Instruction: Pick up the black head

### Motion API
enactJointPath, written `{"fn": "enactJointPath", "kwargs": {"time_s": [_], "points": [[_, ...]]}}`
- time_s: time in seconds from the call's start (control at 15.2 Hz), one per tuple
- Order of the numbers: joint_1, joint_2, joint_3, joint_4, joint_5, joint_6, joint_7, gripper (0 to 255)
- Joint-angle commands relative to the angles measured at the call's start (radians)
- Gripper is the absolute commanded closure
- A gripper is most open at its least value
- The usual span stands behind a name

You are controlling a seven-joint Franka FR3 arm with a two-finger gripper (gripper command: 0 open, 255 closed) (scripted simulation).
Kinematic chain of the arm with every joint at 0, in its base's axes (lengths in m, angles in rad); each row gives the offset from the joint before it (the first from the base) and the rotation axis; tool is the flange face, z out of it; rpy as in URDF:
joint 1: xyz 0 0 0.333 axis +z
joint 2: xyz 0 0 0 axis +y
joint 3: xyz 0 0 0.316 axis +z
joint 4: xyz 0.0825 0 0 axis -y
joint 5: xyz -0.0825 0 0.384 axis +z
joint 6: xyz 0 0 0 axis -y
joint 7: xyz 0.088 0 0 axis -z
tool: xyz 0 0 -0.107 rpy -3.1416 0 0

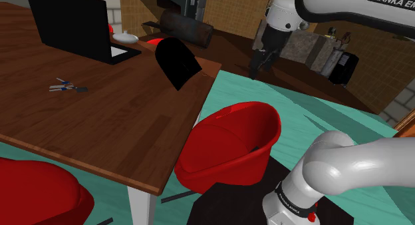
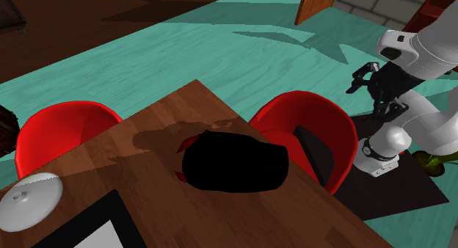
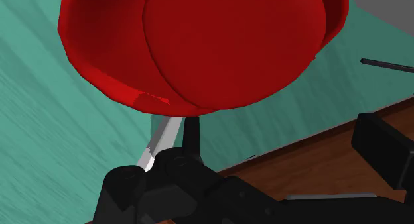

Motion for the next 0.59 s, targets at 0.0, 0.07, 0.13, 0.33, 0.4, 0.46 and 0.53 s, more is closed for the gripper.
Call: {"fn": "enactJointPath", "kwargs": {"time_s": [0.0, 0.07, 0.13, 0.33, 0.4, 0.46, 0.53], "points": [[0.0, 0.0, 0.0, 0.0, 0.0, 0.0, 0.0, 0], [0.004, 0.034, -0.025, 0.014, 0.034, 0.026, -0.003, 0], [0.009, 0.069, -0.05, 0.027, 0.07, 0.051, -0.007, 0], [0.031, 0.173, -0.125, 0.072, 0.184, 0.12, -0.03, 0], [0.04, 0.208, -0.15, 0.088, 0.226, 0.14, -0.042, 0], [0.05, 0.243, -0.176, 0.105, 0.27, 0.159, -0.055, 0], [0.061, 0.279, -0.201, 0.122, 0.315, 0.176, -0.07, 0]]}}
